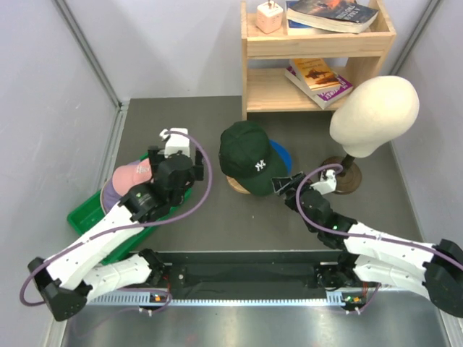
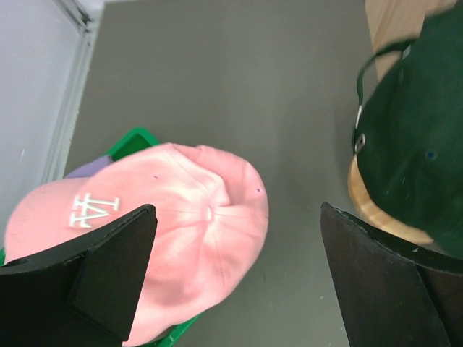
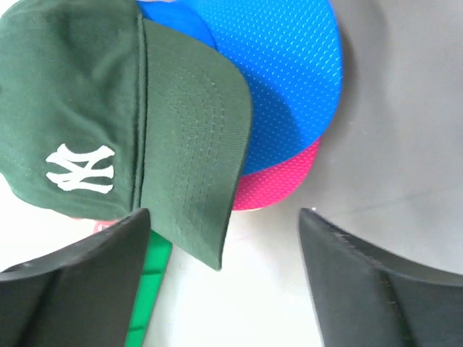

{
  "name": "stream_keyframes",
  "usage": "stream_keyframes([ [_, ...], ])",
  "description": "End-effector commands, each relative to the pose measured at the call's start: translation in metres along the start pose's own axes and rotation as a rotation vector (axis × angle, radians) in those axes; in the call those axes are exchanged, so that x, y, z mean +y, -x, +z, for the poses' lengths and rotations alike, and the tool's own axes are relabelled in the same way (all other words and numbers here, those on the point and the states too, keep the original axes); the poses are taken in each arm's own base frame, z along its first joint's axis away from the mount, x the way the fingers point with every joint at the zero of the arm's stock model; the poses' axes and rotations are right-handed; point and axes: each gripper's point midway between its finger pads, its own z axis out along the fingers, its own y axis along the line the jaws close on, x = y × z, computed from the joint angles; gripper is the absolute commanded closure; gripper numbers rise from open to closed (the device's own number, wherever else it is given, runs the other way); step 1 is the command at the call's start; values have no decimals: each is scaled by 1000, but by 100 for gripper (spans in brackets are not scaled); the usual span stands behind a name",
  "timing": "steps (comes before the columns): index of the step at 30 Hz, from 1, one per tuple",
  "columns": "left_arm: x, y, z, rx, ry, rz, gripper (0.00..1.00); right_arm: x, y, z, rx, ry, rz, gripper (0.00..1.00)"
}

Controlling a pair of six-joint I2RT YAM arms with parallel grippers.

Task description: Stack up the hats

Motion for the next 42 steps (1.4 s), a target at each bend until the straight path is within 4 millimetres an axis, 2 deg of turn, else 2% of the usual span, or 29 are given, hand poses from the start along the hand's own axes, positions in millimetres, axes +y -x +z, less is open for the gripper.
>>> stream_keyframes([
  [1,-12,-10,8,53,-23,50,1,2,23,-16,-60,2,-84,10],
  [2,-10,-11,8,58,-15,57,1,-4,26,-18,-67,-19,-106,8],
  [4,-8,-20,10,87,7,84,1,-2,41,-27,-109,-13,-108,4],
  [5,-6,-23,10,97,16,91,1,-8,43,-30,-112,-32,-128,3],
  [7,-9,-33,13,129,21,108,1,-5,54,-38,-143,-15,-115,2],
  [8,-9,-36,15,139,27,118,1,-12,55,-40,-146,-33,-136,2],
  [11,-8,-50,22,190,72,155,1,-10,68,-50,-178,-14,-131,1],
  [15,-17,-71,33,267,67,185,1,-12,74,-56,-193,-7,-134,1],
  [20,-13,-86,47,327,102,220,4,-10,76,-60,-195,7,-132,0],
  [24,-9,-99,57,378,138,271,12,-8,79,-62,-202,17,-130,0],
  [25,-8,-100,59,388,143,277,23,-8,80,-62,-205,18,-129,0],
  [27,-6,-106,61,407,152,301,31,-8,80,-64,-205,25,-130,0],
  [28,-5,-108,62,415,156,309,44,-8,81,-64,-206,27,-129,0],
  [30,-2,-114,63,436,174,337,62,-8,83,-66,-212,28,-131,0],
  [31,-2,-114,63,438,179,342,81,-6,84,-67,-215,32,-130,0],
  [32,1,-114,63,439,195,343,93,-8,85,-68,-215,28,-138,0],
  [33,1,-113,62,441,201,342,100,-6,87,-69,-219,32,-139,0],
  [37,0,-90,55,402,178,283,100,2,98,-74,-242,37,-211,0],
  [38,-1,-75,51,366,160,239,100,2,101,-73,-253,22,-271,0],
  [39,-5,-66,47,350,130,206,100,11,108,-75,-268,27,-283,1],
  [42,-8,-3,27,213,51,37,100,31,106,-71,-242,74,-383,2],
])
